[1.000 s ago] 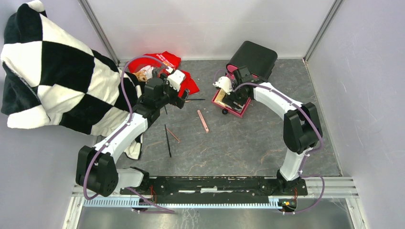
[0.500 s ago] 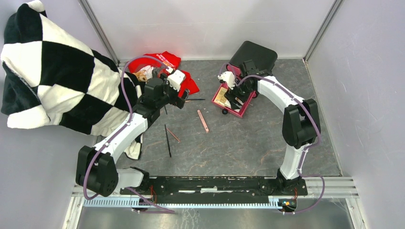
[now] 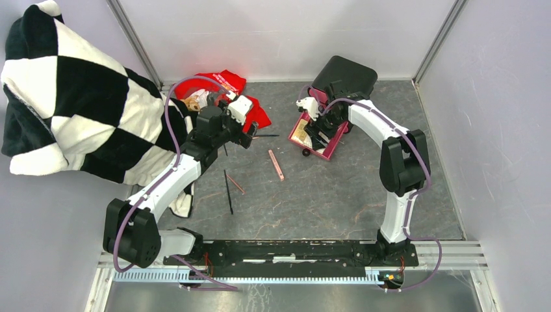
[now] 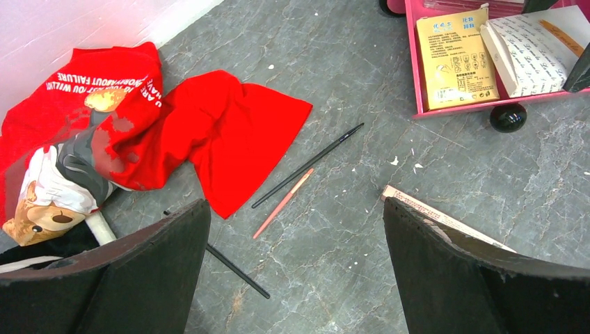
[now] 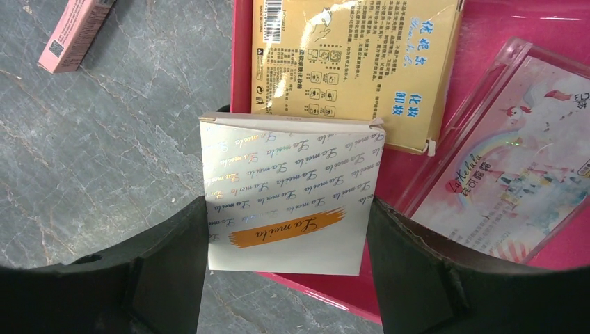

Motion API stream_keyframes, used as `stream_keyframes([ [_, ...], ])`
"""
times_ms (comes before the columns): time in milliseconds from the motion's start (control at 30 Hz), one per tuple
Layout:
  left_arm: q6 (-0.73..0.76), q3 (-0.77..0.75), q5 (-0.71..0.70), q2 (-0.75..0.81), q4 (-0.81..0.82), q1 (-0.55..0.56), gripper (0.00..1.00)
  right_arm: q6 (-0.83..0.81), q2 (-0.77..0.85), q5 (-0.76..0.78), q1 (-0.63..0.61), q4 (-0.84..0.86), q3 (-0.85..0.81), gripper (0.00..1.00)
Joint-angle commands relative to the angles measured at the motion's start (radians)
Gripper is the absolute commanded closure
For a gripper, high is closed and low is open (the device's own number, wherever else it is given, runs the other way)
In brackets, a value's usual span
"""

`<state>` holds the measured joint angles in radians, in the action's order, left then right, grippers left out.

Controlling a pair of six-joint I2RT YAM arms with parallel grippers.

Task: Organize the makeup
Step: Place the makeup in the drawer.

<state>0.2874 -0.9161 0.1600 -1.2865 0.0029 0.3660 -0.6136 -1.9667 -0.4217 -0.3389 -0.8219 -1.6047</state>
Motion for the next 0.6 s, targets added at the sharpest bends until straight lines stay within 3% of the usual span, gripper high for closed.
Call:
stream_keyframes([
  [0,-0.031,-0.023,0.012,0.014,0.042,-0.006,0.0,0.007,-0.032,-0.006,0.023,-0.018,-0.056,0.52],
  [567,-0.027,-0.023,0.013,0.012,0.04,-0.006,0.0,0.019,0.082,-0.089,0.042,0.014,0.012,0.52],
])
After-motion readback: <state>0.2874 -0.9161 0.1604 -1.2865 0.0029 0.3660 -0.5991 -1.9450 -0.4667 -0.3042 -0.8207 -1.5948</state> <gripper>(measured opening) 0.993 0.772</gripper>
